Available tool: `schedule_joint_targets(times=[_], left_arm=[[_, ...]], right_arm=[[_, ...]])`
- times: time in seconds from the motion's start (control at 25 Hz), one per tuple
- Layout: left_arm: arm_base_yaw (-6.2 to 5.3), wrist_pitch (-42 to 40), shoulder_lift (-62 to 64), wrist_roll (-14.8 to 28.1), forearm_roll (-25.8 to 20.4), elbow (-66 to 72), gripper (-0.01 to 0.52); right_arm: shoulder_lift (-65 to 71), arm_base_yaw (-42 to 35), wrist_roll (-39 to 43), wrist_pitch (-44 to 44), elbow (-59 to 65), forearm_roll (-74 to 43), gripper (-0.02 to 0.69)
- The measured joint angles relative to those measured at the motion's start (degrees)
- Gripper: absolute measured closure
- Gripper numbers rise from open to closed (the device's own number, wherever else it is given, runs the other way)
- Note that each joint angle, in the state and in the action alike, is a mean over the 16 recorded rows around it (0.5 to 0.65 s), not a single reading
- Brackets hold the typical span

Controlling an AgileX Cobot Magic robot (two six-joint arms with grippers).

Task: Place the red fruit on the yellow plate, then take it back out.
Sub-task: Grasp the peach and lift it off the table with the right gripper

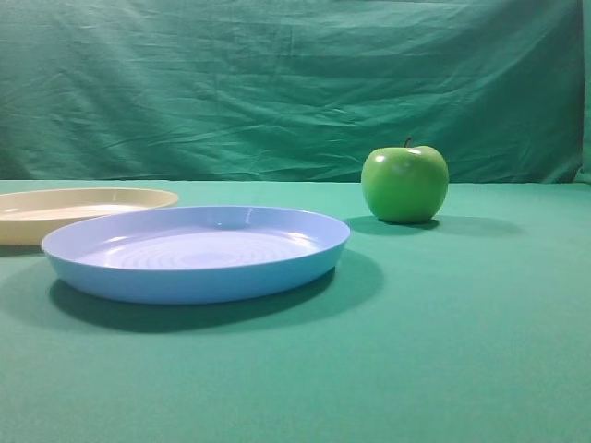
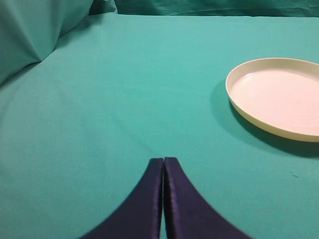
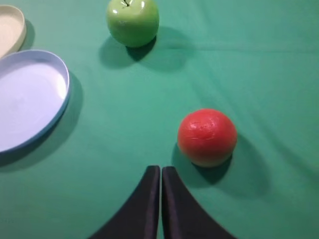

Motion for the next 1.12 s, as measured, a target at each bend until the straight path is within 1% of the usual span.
schedule_joint_targets(times=[0.12,0.24,0.4,0.68,0.8,0.88,0.96,1.12], left_arm=[[0.0,0.0,0.0,0.0,0.0,0.0,0.514],[0.0,0.0,0.0,0.0,0.0,0.0,0.514],[0.0,0.0,0.0,0.0,0.0,0.0,0.514],[0.0,0.0,0.0,0.0,0.0,0.0,0.514],[0.0,0.0,0.0,0.0,0.0,0.0,0.514],[0.0,0.0,0.0,0.0,0.0,0.0,0.514],[0.0,0.0,0.0,0.0,0.0,0.0,0.514],[0.0,0.0,0.0,0.0,0.0,0.0,0.514]], right_arm=[[4.3,1.1,-1.6,-0.8,-0.2,-2.5,0.637],[8.8,2.3,-2.5,-2.6,-0.2,-4.9,0.563],[14.9,3.8,-2.3,-6.9,-0.2,-7.3,0.408],[26.6,4.8,-0.5,-17.4,-0.6,-8.0,0.123],[32.1,4.9,0.8,-21.1,-1.4,-7.7,0.037],[35.8,4.9,1.6,-23.1,-2.2,-7.4,0.009],[39.5,4.9,2.2,-24.7,-3.2,-7.0,0.0],[46.0,4.9,2.9,-26.7,-5.3,-6.3,0.014]])
